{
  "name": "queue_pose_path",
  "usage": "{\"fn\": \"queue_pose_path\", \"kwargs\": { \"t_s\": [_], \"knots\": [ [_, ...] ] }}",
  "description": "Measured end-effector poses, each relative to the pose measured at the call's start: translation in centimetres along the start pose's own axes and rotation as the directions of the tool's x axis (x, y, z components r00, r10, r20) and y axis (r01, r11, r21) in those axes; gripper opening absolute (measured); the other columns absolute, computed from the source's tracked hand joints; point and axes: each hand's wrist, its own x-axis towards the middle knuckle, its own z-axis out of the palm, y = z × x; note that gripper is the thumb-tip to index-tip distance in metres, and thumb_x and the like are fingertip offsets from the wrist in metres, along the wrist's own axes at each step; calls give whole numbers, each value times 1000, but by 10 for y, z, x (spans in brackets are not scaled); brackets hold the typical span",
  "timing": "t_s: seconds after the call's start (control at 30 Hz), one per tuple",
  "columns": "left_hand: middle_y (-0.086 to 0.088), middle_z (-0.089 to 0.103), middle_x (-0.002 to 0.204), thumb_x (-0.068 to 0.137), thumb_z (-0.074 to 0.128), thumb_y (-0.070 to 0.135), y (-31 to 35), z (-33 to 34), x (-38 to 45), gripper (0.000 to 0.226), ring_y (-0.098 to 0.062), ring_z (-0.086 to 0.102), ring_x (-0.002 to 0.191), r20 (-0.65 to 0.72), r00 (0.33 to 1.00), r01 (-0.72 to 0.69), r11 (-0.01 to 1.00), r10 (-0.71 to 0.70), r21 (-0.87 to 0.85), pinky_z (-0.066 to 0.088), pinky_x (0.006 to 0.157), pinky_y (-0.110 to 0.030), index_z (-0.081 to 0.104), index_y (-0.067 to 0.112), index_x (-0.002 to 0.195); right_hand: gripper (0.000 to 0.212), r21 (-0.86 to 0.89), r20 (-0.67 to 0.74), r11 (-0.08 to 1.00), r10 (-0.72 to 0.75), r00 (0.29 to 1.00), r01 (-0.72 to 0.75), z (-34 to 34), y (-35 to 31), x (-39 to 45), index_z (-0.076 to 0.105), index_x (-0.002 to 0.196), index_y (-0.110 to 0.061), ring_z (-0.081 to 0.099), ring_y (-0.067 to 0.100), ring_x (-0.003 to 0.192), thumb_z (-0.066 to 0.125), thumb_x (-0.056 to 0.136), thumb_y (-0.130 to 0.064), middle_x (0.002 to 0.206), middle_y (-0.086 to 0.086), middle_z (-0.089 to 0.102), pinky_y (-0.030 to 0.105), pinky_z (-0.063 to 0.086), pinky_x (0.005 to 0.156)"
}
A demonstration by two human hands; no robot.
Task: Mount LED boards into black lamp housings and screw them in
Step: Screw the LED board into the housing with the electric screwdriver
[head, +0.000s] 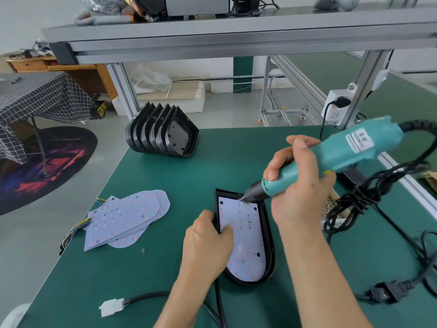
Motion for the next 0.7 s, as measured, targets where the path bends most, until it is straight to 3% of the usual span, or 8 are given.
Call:
{"fn": "queue_pose_path", "kwargs": {
  "t_s": [0.1,0.23,0.33,0.47,0.6,0.7],
  "knots": [
    [3,54,70,90,63,30,-5,-2,3,27,-26,69,75,39,998,40,999,-39,-28,40,57,-32,46,15,76,31,-240,-85,955,156,984,-172,-12,-18,3,55,88,-14,42,21,41,71,87,-41,59,9,56,26,37,44],
    [3,57,70,91,65,31,-10,-7,7,23,-25,63,72,2,999,41,996,-41,-76,47,61,-28,54,12,81,21,-612,-82,713,373,924,-342,-50,-31,-22,55,98,-20,51,17,48,64,101,-39,75,2,57,32,45,50],
    [2,59,74,92,65,29,-15,-11,7,18,-27,62,75,-7,998,59,984,-61,-169,55,70,-40,58,15,86,11,-839,-40,471,449,893,-274,-74,-34,-47,54,101,-30,62,16,62,60,101,-40,75,-8,57,38,52,61],
    [-3,63,74,94,65,24,-22,-20,4,10,-10,54,61,11,996,91,930,-94,-356,45,61,-32,62,17,88,14,-981,-6,169,458,889,-94,-83,-27,-70,54,105,-30,62,19,88,59,100,-42,97,-3,62,39,50,80],
    [11,76,88,87,66,33,-20,-33,-4,5,-17,69,84,28,995,90,808,-91,-583,56,80,-38,70,35,88,27,-1000,-5,-18,465,885,4,-77,-7,-83,45,122,-25,55,27,92,55,104,-43,111,-3,45,40,43,79],
    [-2,78,106,81,67,35,-17,-46,-12,13,-34,69,109,4,996,63,697,-86,-715,54,101,-54,74,35,92,30,-981,12,-170,442,897,97,-71,5,-80,44,120,-21,62,28,101,56,104,-44,115,-1,46,38,46,77]
  ]
}}
